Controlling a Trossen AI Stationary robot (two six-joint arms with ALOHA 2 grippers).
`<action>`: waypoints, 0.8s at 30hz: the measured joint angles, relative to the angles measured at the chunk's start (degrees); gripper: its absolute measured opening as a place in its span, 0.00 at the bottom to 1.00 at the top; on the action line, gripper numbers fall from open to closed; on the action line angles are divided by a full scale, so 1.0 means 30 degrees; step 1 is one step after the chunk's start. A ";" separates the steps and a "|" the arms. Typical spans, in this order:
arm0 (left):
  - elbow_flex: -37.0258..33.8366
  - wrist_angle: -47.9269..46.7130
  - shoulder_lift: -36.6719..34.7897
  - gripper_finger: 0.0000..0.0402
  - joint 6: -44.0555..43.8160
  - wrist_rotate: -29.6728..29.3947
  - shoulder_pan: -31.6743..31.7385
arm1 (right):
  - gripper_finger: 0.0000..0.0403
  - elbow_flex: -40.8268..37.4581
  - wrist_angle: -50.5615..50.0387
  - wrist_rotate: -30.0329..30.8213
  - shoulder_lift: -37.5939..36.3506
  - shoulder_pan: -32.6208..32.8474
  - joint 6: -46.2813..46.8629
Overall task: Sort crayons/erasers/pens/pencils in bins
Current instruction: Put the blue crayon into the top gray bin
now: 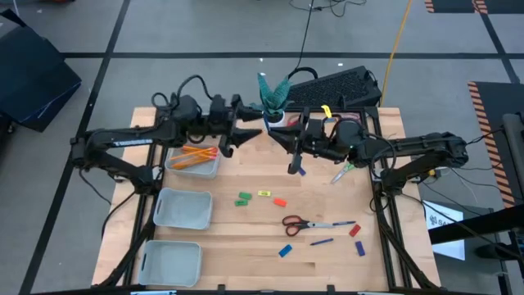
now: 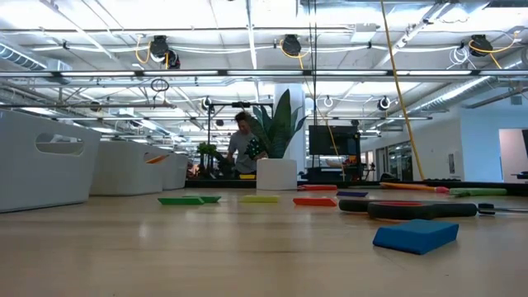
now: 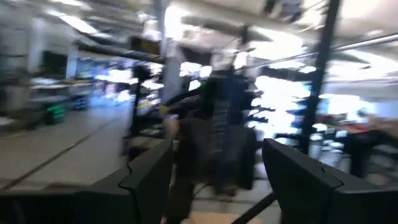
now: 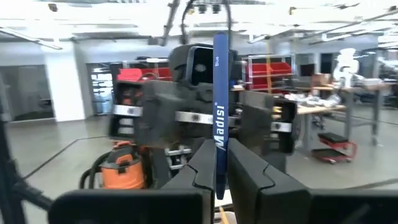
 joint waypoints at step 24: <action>0.0043 0.2092 0.1470 0.06 -0.1015 -0.0592 0.0174 | 0.16 -0.0029 -0.1310 0.1616 0.0000 -0.0162 0.1258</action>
